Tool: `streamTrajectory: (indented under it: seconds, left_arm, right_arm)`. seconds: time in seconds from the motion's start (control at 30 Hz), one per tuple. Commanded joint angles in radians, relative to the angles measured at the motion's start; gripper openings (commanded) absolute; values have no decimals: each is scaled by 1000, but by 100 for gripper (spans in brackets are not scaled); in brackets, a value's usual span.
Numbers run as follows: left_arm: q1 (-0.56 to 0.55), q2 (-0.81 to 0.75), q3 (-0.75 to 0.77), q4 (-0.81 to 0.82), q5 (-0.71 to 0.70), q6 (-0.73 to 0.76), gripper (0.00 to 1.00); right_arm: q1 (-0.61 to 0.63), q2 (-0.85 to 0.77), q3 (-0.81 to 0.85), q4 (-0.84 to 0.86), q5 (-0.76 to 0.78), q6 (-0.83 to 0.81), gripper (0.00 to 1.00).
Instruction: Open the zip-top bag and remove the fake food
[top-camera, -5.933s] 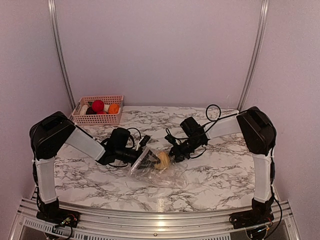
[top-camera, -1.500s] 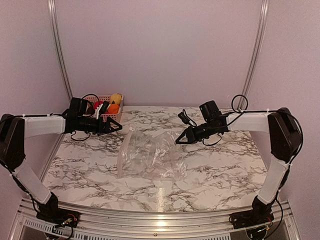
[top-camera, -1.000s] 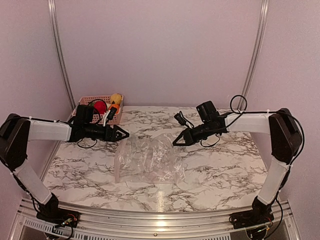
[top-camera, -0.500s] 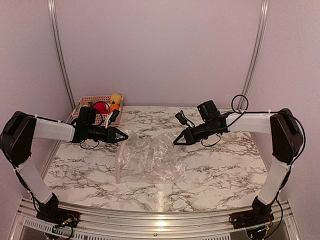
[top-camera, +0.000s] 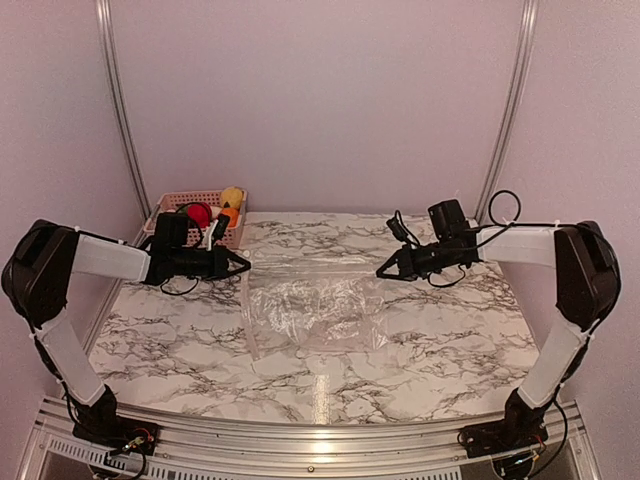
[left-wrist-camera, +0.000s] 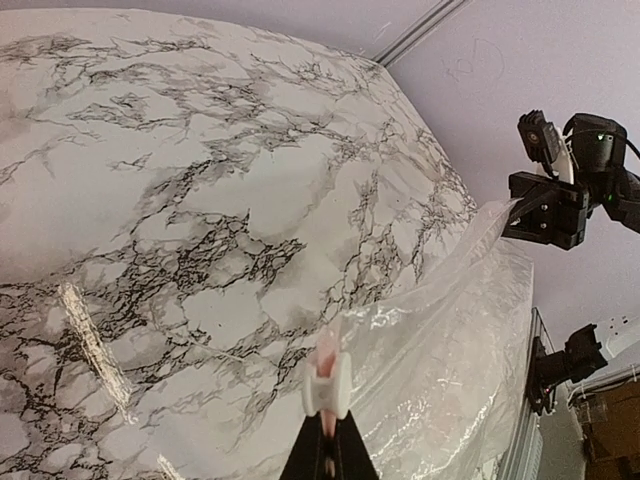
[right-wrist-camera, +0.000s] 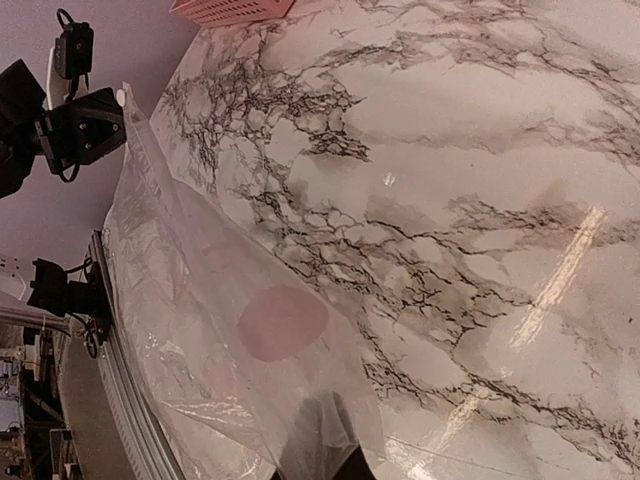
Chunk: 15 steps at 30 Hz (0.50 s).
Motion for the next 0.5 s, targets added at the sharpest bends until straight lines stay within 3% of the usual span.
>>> streamTrajectory:
  seconds: [0.0,0.07,0.1,0.13,0.17,0.23,0.47]
  left_arm:
    - [15,50,50,34,-93,-66,0]
    - [8,67,83,42,-112,-92,0]
    - [4,81,103,36,-119,-106,9]
    - [4,93,125,22,-120,-116,23]
    - [3,103,147,0,-121,-121,38]
    - [4,104,171,-54,-127,-118,52]
    - [15,-65,29,-214,-182,-61,71]
  right_arm:
    - [-38,40,51,-17,69,22,0]
    - [-39,65,87,-33,66,28,10]
    - [-38,76,105,-42,61,32,20]
    - [-38,84,120,-56,62,35,35]
    - [-38,89,131,-68,66,36,43]
    - [-43,88,143,-104,72,26,55]
    - [-61,-26,20,-164,32,22,64]
